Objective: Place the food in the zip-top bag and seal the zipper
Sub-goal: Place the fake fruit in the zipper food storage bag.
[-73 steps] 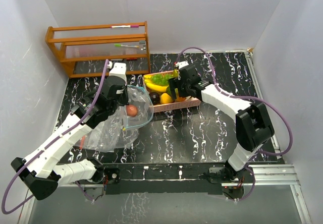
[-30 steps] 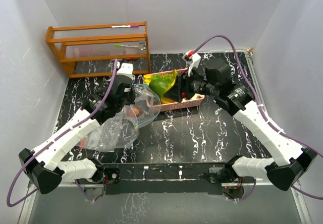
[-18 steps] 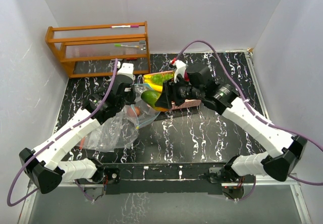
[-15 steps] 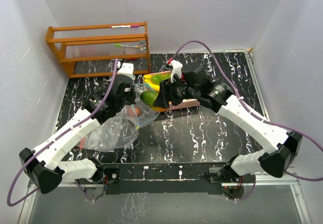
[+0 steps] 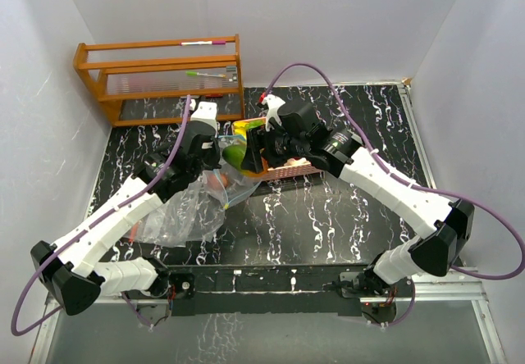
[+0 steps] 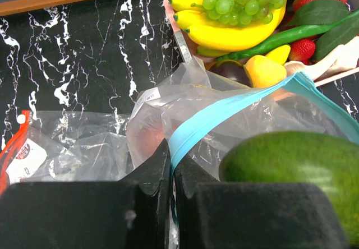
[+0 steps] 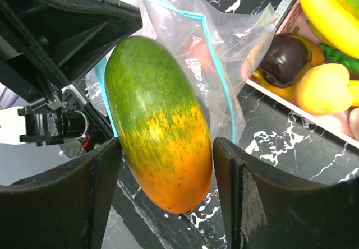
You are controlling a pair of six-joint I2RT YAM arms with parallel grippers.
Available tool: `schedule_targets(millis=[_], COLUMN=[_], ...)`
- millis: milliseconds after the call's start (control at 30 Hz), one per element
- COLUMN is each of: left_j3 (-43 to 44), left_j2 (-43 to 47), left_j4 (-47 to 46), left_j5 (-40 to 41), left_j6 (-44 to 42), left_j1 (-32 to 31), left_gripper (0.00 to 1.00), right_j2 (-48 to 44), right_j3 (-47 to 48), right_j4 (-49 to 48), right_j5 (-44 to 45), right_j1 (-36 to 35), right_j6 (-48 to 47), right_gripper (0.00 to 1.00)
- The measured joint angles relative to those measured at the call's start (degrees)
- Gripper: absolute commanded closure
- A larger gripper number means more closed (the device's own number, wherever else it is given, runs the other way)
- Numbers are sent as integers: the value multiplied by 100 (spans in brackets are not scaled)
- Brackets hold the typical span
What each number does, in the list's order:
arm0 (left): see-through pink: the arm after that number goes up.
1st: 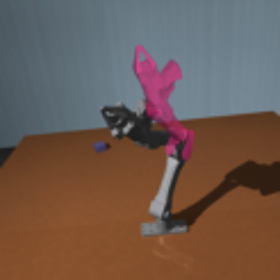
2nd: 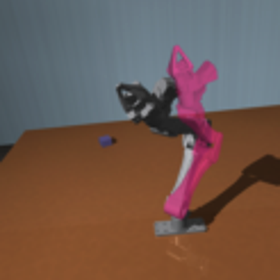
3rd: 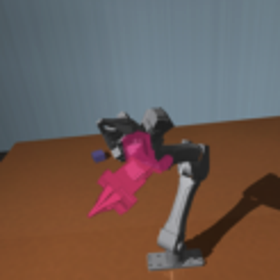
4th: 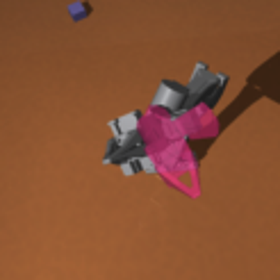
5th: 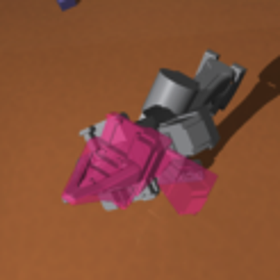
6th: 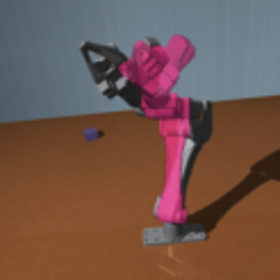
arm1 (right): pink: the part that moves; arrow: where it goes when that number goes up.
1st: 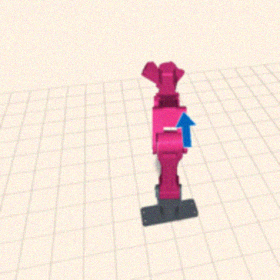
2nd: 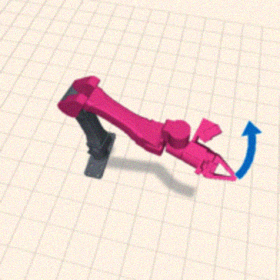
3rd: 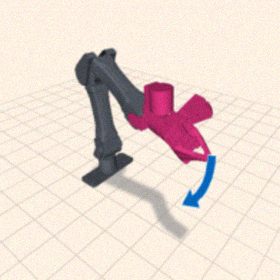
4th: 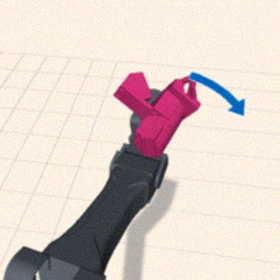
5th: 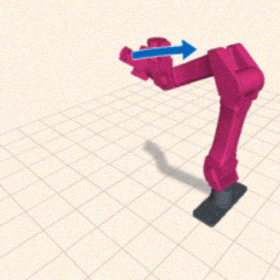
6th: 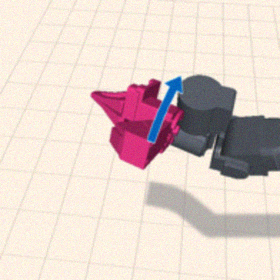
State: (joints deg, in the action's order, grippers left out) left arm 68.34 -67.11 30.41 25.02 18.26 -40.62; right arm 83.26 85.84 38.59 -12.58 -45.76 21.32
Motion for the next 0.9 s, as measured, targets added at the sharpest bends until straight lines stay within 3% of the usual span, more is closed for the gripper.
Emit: schedule_targets(millis=[167, 500, 767, 900], left_j3=[0, 0, -2, -2], left_j2=[15, 17, 68, 122], left_j4=[0, 2, 9, 33], left_j5=[0, 0, 4, 2], left_j6=[0, 2, 0, 0], left_j1=[2, 2, 2, 0], left_gripper=[100, 100, 100, 100], right_j2=[0, 0, -63, -79], right_j3=[0, 0, 166, 166], right_j4=[-13, -109, 66, 59], right_j5=[42, 72, 1257, 1707], right_j1=[2, 2, 114, 656], right_j6=[-17, -37, -192, -216], right_gripper=[17, 12, 12, 13])
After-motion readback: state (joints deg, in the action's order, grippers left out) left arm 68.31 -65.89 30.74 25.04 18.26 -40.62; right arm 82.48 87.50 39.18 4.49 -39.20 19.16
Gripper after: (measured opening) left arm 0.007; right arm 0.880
